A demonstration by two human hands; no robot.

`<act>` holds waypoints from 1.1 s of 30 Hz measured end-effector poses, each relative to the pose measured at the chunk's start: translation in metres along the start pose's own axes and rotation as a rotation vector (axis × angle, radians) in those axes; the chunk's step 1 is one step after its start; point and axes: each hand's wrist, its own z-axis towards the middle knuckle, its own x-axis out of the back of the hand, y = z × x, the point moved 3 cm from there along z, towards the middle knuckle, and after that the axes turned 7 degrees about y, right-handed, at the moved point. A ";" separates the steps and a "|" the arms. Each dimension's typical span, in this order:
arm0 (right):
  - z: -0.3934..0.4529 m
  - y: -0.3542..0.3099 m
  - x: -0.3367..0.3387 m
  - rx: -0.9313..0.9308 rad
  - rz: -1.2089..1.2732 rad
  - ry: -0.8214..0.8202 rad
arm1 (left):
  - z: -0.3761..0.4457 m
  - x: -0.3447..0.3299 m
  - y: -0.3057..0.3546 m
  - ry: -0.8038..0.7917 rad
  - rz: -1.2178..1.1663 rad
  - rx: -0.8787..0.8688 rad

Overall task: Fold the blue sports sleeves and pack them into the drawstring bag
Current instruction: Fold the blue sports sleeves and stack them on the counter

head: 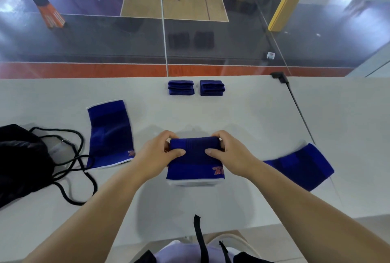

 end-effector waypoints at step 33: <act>0.098 -0.006 -0.039 0.362 -0.903 -0.075 | 0.012 0.020 -0.032 0.056 0.646 0.049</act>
